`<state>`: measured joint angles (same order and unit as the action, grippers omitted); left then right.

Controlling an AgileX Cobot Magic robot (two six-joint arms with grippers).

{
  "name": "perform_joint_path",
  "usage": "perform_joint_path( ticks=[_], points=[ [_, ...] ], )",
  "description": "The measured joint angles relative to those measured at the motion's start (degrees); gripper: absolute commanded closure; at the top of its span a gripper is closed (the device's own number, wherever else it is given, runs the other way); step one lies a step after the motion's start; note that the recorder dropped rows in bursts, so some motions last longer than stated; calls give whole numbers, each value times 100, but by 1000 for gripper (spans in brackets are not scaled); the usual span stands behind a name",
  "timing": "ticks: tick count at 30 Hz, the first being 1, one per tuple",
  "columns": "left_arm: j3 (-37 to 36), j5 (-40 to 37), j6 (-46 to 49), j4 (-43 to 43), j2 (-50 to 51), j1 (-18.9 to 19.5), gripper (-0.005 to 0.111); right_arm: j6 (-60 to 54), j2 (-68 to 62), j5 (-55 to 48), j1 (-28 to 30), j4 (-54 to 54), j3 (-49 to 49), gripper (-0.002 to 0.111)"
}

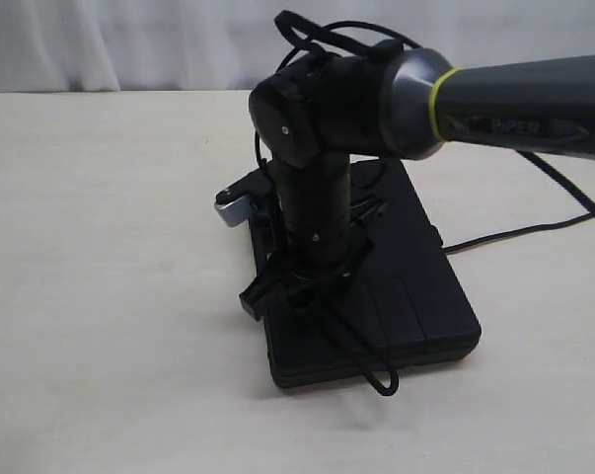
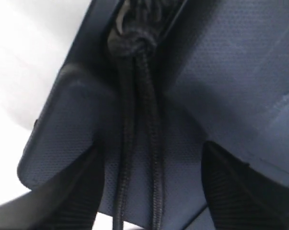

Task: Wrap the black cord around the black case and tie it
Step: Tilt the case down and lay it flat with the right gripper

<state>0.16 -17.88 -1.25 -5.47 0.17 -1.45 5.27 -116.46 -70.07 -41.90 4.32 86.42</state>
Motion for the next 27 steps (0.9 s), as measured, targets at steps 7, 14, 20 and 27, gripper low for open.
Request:
perform_joint_path(
  ticks=[7, 14, 20, 27],
  points=[
    [0, -9, 0, 0, 0, 0, 107, -161, -95, 36, -100, 252, 12, 99],
    [0, -9, 0, 0, 0, 0, 107, -210, -83, -1, -100, 1046, 12, 104],
    [0, -9, 0, 0, 0, 0, 107, -276, 247, 86, -102, 1732, 159, 104],
    [0, -9, 0, 0, 0, 0, 107, -400, 303, 96, -102, 2842, 157, 104]
  ],
)
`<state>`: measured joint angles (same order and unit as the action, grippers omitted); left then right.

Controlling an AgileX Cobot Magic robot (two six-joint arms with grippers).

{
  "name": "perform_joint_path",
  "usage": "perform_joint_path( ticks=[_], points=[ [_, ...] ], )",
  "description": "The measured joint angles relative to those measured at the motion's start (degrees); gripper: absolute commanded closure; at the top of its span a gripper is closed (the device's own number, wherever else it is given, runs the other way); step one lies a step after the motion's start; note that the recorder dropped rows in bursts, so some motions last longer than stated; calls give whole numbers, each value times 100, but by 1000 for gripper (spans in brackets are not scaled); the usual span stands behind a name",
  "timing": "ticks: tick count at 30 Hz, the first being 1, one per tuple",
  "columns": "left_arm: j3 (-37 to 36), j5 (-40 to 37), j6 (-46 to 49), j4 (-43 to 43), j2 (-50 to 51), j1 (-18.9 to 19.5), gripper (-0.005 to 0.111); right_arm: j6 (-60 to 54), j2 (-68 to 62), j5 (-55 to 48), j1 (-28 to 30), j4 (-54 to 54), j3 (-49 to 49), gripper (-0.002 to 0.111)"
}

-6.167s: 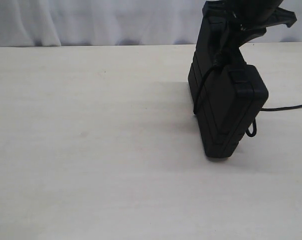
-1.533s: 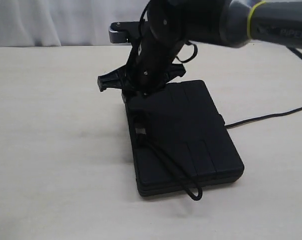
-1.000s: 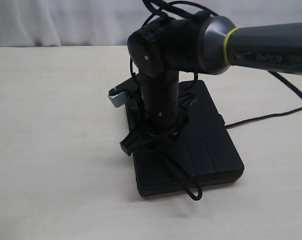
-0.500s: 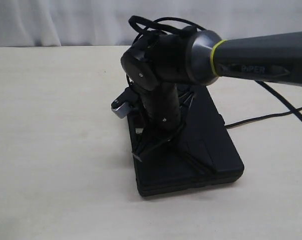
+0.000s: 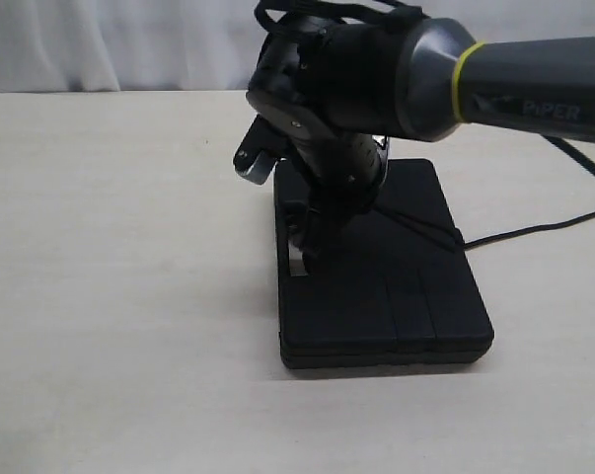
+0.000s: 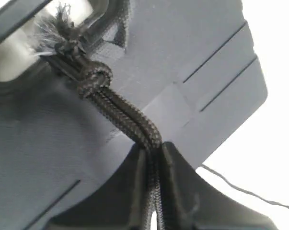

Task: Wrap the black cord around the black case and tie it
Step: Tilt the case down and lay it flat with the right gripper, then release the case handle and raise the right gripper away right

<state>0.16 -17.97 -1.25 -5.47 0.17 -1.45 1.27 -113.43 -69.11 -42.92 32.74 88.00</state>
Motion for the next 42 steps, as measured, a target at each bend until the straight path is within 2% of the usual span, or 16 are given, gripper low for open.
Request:
perform_joint_path(
  ticks=[6, 12, 15, 22, 27, 29, 34, 36, 40, 42],
  points=[
    [0, 0, 0, 0, 0, 0, 107, -127, -134, -10, 0, 520, 0, 101],
    [0, 0, 0, 0, 0, 0, 107, -382, -506, -44, 0, 615, 0, 70],
    [0, 0, 0, 0, 0, 0, 107, -382, -666, -44, 0, 706, 0, 62],
    [0, 0, 0, 0, 0, 0, 107, -195, -696, -44, 0, 825, 0, 62],
    [0, 0, 0, 0, 0, 0, 107, 25, -221, -44, 159, 583, 0, 62],
    [0, 0, 0, 0, 0, 0, 107, 50, 33, -34, 354, 203, 0, 62],
    [0, 0, 0, 0, 0, 0, 107, -48, 958, 214, 1343, -1461, 0, 62],
    [0, 0, 0, 0, 0, 0, 107, -180, 1289, 299, 1588, -1932, 0, 69],
    [0, 0, 0, 0, 0, 0, 107, -214, 2129, 1165, 1681, -2208, -424, 103],
    [0, 0, 0, 0, 0, 0, 107, -127, 2617, 1923, 1681, -2245, -936, 104]
  ],
)
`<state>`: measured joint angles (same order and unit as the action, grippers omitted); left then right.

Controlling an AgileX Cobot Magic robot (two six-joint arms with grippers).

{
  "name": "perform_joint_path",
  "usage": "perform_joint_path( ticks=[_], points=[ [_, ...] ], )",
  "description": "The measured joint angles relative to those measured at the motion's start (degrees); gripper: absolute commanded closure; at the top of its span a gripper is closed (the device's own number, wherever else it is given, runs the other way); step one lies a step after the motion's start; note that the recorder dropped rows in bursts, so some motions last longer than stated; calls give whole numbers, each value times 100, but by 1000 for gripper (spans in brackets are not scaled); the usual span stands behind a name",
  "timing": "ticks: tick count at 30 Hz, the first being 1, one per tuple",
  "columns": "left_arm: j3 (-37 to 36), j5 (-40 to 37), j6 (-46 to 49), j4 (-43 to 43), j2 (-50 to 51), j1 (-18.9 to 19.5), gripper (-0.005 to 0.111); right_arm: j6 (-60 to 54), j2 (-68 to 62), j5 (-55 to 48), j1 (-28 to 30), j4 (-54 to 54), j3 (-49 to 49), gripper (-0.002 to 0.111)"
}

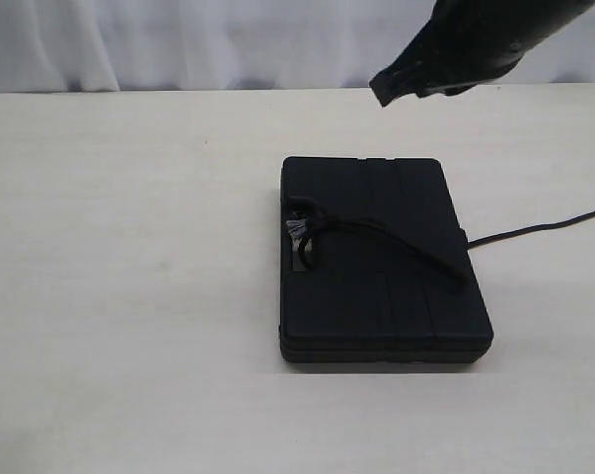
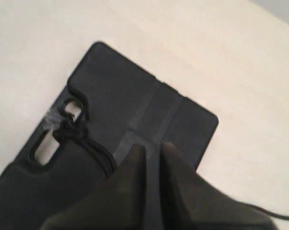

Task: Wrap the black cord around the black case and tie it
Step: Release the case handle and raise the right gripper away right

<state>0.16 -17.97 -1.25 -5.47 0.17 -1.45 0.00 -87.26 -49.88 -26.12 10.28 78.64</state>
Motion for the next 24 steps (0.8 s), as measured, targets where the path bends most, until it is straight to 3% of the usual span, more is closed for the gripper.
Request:
perform_joint_path(
  ticks=[6, 19, 22, 24],
  points=[
    [0, 0, 0, 0, 0, 0, 107, 172, 1240, 1930, 0, -988, -1222, 104],
    [0, 33, 43, -154, 0, 0, 107, 43, 3460, 2419, 0, -1118, -2785, 104],
    [0, 456, 80, -266, 0, 0, 107, 35, 3928, 2419, 0, -1118, -3019, 104],
    [0, 989, 80, 127, 0, 0, 107, 0, 4191, 2419, 0, -1118, -3136, 104]
  ],
)
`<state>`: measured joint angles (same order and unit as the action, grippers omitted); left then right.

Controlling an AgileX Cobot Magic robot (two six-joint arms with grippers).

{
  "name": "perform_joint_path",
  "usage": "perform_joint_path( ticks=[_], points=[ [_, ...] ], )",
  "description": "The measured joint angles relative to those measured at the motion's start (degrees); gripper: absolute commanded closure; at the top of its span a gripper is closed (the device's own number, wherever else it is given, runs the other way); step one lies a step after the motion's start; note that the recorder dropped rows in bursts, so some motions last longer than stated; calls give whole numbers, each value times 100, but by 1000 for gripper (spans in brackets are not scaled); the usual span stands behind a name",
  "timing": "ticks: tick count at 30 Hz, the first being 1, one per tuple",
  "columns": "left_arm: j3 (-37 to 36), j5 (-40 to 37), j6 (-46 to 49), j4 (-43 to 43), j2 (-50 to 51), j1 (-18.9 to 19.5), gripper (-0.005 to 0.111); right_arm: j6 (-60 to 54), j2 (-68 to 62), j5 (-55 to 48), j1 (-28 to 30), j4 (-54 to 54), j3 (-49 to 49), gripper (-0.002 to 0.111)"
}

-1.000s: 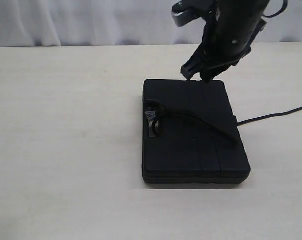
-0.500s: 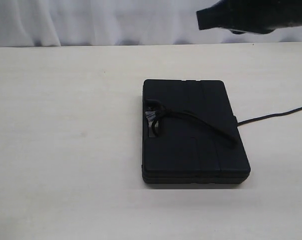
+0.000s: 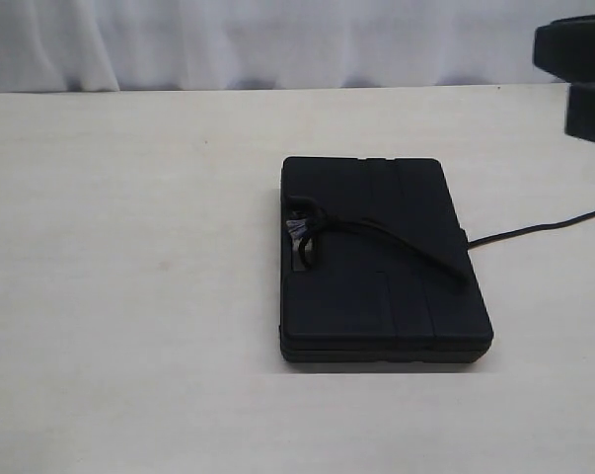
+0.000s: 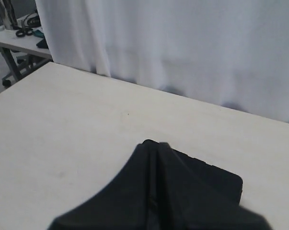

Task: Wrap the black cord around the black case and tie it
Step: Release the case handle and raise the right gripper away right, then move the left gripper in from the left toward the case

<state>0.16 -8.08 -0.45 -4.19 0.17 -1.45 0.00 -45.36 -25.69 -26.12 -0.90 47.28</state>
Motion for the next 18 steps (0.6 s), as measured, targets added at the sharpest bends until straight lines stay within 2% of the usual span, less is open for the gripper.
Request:
perform_joint_path(
  ticks=[6, 10, 14, 18],
  points=[
    [0, 1733, -147, 1735, 0, 0, 107, -56, 621, -211, 0, 90, -116, 104],
    [0, 2662, -1103, 2101, 0, 0, 107, -80, 806, -478, 0, 200, -118, 104],
    [65, 3164, -2216, 1334, 46, 0, 107, -80, 860, -581, 0, 246, -128, 104],
    [762, 3229, -3146, -76, 788, 0, 107, -80, 860, -740, 0, 257, -128, 104]
  ],
)
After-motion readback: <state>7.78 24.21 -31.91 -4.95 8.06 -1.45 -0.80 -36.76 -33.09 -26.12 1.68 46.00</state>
